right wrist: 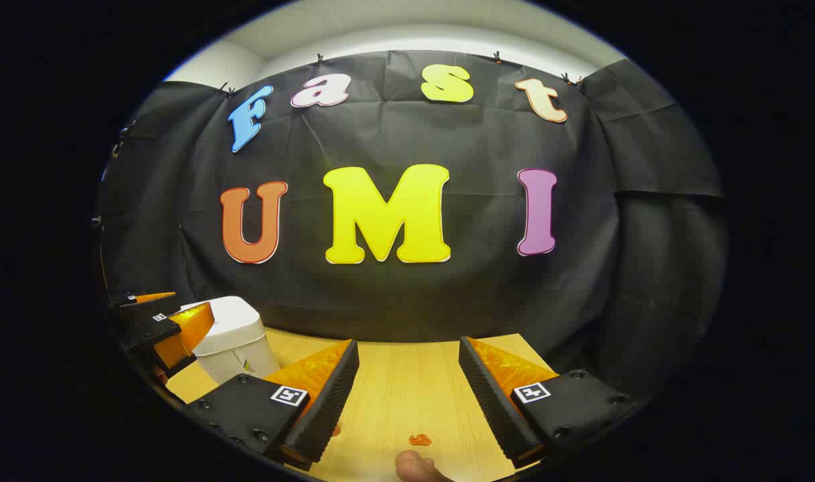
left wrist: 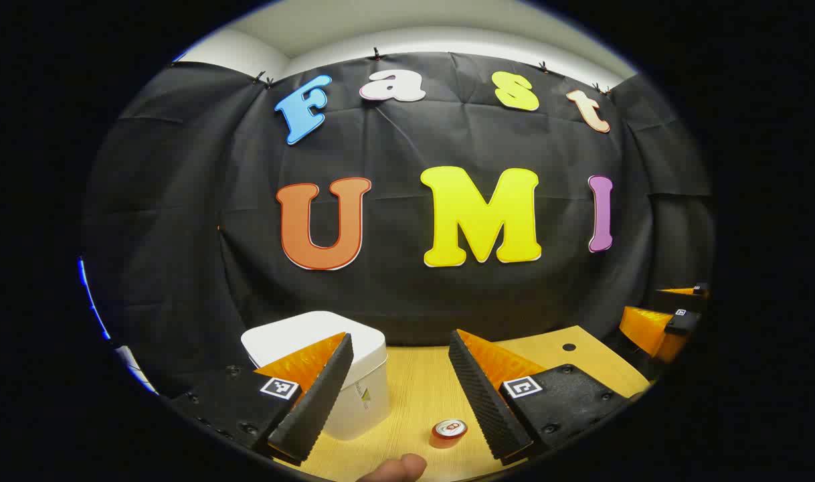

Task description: Press the lid of the desktop garbage bin to open it, pick up the crumpled paper on the desktop and throw it into the bin, then pick up the pop can on the desktop and drop it into the bin, and finally close the garbage bin lid.

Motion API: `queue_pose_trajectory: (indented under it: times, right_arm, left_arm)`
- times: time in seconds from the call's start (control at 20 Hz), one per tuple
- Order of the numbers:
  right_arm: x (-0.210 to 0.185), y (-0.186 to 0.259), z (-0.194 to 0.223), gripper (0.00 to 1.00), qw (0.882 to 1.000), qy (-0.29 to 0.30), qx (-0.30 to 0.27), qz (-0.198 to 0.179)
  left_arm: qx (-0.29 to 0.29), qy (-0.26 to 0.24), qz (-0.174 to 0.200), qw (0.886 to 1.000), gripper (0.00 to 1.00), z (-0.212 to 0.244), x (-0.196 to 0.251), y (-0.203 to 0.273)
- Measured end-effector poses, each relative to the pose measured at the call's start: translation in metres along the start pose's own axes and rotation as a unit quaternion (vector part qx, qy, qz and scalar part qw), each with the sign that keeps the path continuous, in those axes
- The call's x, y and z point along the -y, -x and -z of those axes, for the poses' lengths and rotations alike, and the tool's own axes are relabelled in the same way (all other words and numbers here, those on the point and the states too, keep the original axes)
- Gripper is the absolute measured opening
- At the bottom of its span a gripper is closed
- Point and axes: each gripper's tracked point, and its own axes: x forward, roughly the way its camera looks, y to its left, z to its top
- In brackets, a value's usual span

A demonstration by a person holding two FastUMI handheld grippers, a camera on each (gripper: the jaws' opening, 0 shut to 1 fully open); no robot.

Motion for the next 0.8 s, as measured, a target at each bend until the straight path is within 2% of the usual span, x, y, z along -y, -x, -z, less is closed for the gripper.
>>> queue_pose_trajectory:
  times: [0.05,0.15,0.2,0.35,0.4,0.55,0.6,0.75,0.8]
  right_arm:
    - [-0.002,0.000,0.001,0.95,1.000,0.000,-0.002,-0.002]
    - [-0.004,0.000,0.002,0.92,1.000,0.003,-0.003,-0.006]
    - [-0.006,0.000,0.003,0.95,1.000,0.005,-0.004,-0.009]
    - [-0.008,0.002,0.006,0.95,1.000,0.009,-0.007,-0.012]
    - [-0.009,0.002,0.005,0.92,1.000,0.009,-0.007,-0.013]
    - [-0.010,0.003,0.008,0.92,1.000,0.010,-0.009,-0.014]
    - [-0.009,0.003,0.008,0.95,1.000,0.010,-0.010,-0.013]
    - [-0.009,0.003,0.011,0.92,1.000,0.011,-0.013,-0.012]
    - [-0.009,0.003,0.012,0.95,1.000,0.013,-0.014,-0.010]
  left_arm:
    - [0.001,-0.004,-0.001,1.000,0.95,0.000,0.000,0.000]
    - [0.001,-0.007,0.006,1.000,0.95,0.000,0.006,0.001]
    - [0.000,-0.007,0.010,1.000,0.95,0.000,0.008,0.002]
    - [0.002,-0.010,0.020,1.000,0.95,0.000,0.013,0.003]
    - [0.004,-0.011,0.022,1.000,0.95,-0.001,0.014,0.004]
    - [0.004,-0.015,0.025,1.000,0.95,0.001,0.016,0.004]
    - [0.002,-0.015,0.027,1.000,0.95,0.002,0.017,0.004]
    - [-0.004,-0.021,0.023,1.000,0.95,0.006,0.015,0.002]
    - [-0.007,-0.024,0.021,0.999,0.95,0.008,0.013,0.003]
